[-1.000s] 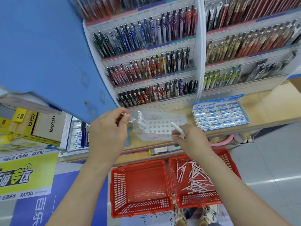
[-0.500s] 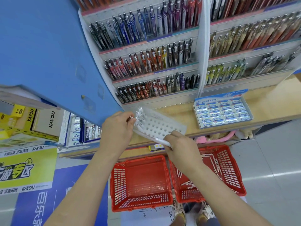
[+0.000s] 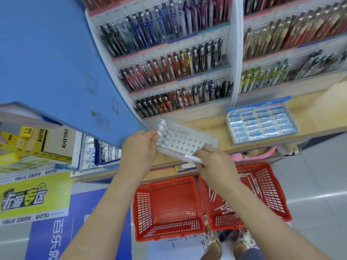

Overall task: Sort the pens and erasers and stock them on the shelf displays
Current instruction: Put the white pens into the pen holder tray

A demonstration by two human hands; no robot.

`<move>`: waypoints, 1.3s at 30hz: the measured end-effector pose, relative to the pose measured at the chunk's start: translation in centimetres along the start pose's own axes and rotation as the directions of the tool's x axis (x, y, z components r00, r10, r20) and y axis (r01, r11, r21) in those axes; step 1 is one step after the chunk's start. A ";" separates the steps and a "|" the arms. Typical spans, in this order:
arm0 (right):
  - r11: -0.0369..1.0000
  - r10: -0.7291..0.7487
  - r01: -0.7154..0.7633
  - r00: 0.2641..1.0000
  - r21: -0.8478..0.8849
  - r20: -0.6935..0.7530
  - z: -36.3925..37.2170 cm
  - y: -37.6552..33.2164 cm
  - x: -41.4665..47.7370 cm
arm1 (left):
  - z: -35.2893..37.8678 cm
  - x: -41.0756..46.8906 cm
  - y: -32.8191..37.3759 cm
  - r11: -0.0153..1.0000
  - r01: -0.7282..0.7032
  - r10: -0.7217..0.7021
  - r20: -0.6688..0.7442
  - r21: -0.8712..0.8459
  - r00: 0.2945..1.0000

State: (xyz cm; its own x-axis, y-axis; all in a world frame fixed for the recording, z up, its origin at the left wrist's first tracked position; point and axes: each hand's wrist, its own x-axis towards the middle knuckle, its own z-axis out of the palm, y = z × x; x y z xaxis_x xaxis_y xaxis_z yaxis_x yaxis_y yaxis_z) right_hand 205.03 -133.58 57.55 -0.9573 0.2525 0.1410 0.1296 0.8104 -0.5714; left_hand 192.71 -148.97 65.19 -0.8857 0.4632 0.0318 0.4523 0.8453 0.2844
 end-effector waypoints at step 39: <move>-0.107 0.410 -0.340 0.841 0.934 0.353 -7.0 -2.6 4.0 | -2.0 -4.4 7.5 0.277 0.478 -0.224 0.427 -0.834 0.876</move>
State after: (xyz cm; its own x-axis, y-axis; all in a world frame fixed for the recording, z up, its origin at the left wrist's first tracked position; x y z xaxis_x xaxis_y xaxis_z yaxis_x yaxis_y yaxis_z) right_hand 202.69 -130.96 65.23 -0.8430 0.3584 -0.4010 0.0695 -0.6667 -0.7421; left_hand 199.81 -145.24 69.06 -0.8323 0.3299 -0.4454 -0.3853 0.2333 0.8928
